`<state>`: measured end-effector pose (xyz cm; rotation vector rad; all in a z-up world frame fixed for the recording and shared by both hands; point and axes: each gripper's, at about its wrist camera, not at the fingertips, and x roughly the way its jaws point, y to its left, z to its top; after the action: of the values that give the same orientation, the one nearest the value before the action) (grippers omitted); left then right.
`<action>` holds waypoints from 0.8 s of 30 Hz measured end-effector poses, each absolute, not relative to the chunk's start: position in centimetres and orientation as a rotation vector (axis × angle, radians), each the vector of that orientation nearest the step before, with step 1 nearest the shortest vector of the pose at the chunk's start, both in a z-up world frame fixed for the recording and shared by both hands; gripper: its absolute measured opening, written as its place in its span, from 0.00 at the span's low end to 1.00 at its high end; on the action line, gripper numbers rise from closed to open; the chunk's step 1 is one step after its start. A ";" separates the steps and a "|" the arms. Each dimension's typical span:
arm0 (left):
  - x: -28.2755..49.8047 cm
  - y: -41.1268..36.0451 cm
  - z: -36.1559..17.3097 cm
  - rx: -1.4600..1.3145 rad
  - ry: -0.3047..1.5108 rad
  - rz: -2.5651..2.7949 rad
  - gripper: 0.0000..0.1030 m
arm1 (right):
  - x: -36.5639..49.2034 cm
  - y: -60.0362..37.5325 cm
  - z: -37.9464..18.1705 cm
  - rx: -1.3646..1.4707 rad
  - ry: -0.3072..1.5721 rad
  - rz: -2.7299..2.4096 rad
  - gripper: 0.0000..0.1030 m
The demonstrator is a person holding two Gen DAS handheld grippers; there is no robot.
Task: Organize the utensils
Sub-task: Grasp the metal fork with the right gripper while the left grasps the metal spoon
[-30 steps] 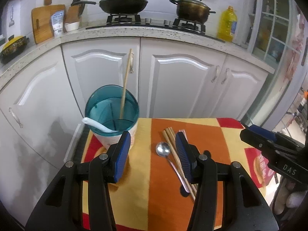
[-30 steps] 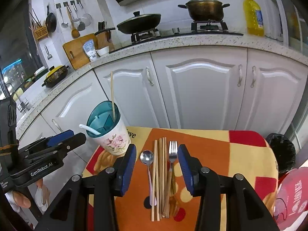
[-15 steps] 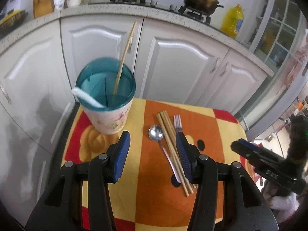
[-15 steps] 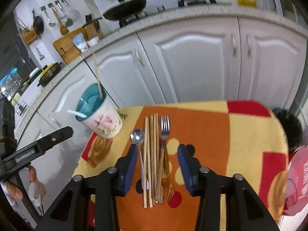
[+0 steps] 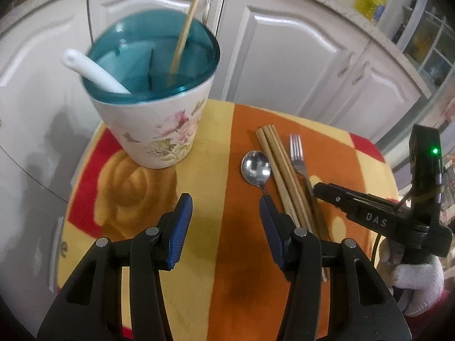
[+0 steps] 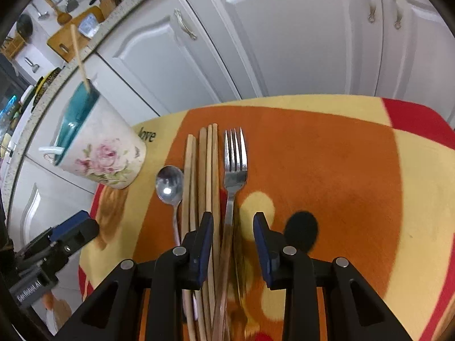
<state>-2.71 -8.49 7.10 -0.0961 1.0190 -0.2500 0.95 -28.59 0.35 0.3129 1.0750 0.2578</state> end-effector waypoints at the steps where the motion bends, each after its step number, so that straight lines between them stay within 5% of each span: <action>1: -2.4 -8.7 6.8 -0.092 1.022 -0.248 0.47 | 1.2 -28.6 0.0 0.311 1.082 0.257 0.21; 6: -0.5 -9.9 5.1 -0.084 1.017 -0.221 0.47 | 1.2 -28.6 0.1 0.308 1.068 0.277 0.06; 21: 3.1 -12.2 2.2 -0.087 1.029 -0.235 0.46 | -2.6 -35.2 0.0 0.388 1.103 0.215 0.06; 22: 3.0 -12.3 2.2 -0.080 1.023 -0.245 0.44 | -2.6 -35.3 -0.1 0.390 1.104 0.218 0.06; 24: 3.1 -12.8 2.1 -0.075 1.034 -0.298 0.15 | -2.5 -35.1 -0.1 0.363 1.119 0.233 0.06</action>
<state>3.10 -12.76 2.13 -0.0745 1.0340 -0.2980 -2.54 -35.12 -0.08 0.3633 1.1194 0.2331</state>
